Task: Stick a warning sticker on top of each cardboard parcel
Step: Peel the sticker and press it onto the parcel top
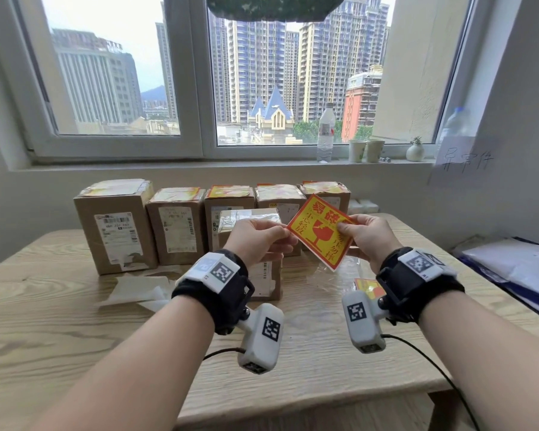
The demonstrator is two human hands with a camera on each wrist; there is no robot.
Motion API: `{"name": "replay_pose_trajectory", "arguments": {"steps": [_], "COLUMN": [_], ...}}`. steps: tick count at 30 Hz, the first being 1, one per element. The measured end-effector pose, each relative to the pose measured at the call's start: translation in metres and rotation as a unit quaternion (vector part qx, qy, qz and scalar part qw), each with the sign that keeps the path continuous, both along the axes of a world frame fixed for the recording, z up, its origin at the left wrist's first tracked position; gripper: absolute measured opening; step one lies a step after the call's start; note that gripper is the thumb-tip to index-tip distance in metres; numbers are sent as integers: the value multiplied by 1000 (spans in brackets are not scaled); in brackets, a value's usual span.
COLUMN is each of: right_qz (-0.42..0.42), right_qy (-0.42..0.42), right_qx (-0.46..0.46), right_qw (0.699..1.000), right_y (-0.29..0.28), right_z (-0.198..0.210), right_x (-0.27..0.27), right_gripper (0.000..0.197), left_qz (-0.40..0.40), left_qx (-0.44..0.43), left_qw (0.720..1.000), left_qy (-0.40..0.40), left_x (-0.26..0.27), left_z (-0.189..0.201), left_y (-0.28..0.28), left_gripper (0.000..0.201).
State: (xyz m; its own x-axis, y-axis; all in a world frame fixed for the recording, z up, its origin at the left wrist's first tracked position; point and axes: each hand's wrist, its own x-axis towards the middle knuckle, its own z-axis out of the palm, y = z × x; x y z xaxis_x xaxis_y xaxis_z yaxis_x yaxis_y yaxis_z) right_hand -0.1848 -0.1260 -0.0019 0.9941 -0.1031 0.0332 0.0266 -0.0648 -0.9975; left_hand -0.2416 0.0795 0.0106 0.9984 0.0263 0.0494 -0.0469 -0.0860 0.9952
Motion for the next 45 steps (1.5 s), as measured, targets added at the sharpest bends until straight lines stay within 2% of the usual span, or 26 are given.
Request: {"name": "replay_pose_trajectory", "arguments": {"steps": [12, 22, 28, 35, 39, 41, 43, 45], "right_qz": [9, 7, 21, 42, 26, -34, -104, -85], "right_qy": [-6, -3, 2, 4, 17, -22, -112, -183], "right_qx": [-1, -2, 3, 56, 43, -35, -111, -115], "right_qw": [1000, 1000, 1000, 998, 999, 999, 982, 973], "right_y": [-2, -2, -1, -3, -1, -2, -3, 0], "right_z": [-3, -2, 0, 5, 3, -1, -1, 6], "right_x": [-1, -2, -6, -12, -11, -8, -8, -14], "right_gripper": [11, 9, 14, 20, 19, 15, 11, 8], "left_qz": [-20, -25, -10, 7, 9, 8, 2, -7], "left_qx": [-26, -22, -13, -43, -63, -70, -74, -76], "left_qw": [999, 999, 1000, 999, 998, 997, 997, 997], "left_qy": [10, 13, 3, -4, -11, -14, -17, -22], "left_x": [1, 5, 5, 4, 3, 3, 4, 4], "left_z": [0, -1, -1, -1, 1, 2, 2, 2], "left_y": [-1, 1, 1, 3, 0, -1, -3, -6], "left_gripper": [11, 20, 16, 10, 8, 10, 11, 12]}}
